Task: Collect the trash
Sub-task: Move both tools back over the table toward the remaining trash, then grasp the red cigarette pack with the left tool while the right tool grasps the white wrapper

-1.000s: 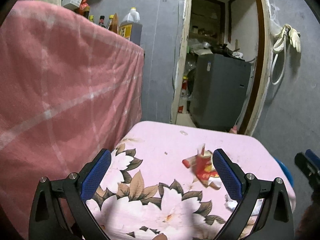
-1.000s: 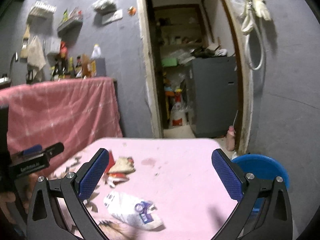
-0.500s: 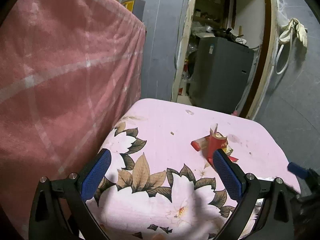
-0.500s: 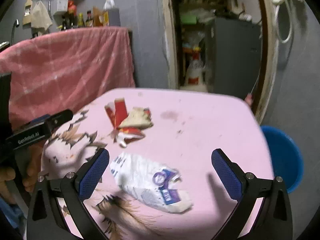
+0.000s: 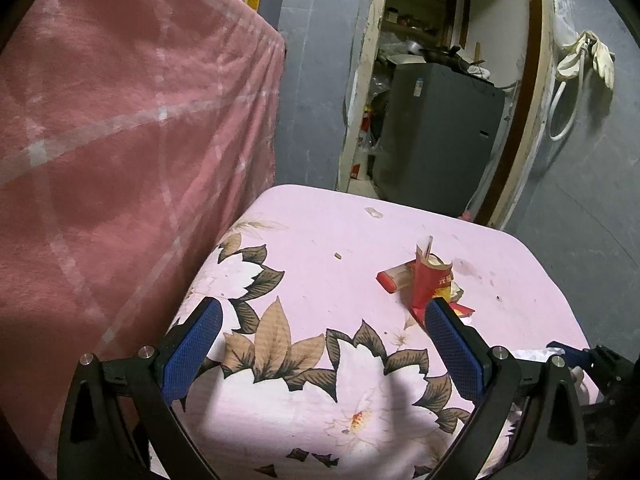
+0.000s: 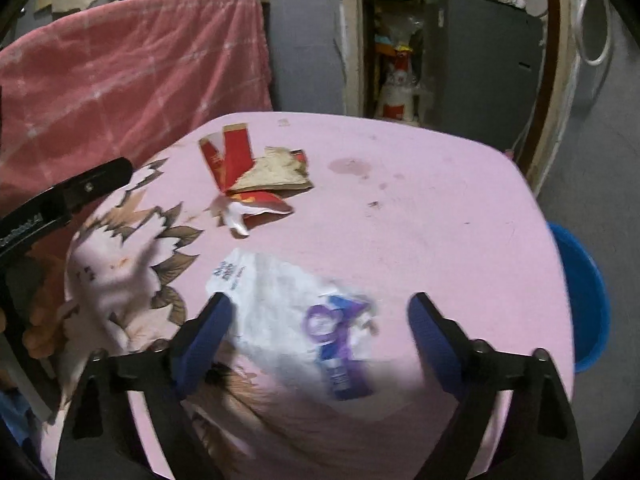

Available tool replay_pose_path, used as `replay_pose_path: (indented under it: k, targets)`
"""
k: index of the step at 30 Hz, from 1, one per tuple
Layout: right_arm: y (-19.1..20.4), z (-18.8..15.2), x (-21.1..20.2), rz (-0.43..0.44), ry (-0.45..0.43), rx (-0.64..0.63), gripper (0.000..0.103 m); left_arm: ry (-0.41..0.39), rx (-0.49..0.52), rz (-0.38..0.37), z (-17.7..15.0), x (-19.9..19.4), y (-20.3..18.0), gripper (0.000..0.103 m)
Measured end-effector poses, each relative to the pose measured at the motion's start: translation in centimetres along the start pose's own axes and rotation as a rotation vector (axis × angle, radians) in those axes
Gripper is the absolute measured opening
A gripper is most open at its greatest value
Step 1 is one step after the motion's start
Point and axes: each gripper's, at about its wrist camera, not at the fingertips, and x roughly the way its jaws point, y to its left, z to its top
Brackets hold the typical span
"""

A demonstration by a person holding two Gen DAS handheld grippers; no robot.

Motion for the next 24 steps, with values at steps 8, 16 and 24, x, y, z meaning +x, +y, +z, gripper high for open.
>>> replay_pose_path:
  k: [8, 16, 24]
  targets:
    - [-0.7, 0.1, 0.0, 0.008, -0.012, 0.008, 0.061, 0.031, 0.043, -0.039, -0.1, 0.7, -1.1, 0.097]
    - [-0.3, -0.7, -1.1, 0.019, -0.041, -0.02, 0.034, 0.061, 0.058, -0.072, -0.2, 1.3, -1.6, 0.092]
    - [-1.9, 0.2, -0.2, 0.009, -0.038, 0.055, 0.007, 0.088, 0.077, -0.114, -0.1, 1.9, -2.6, 0.089]
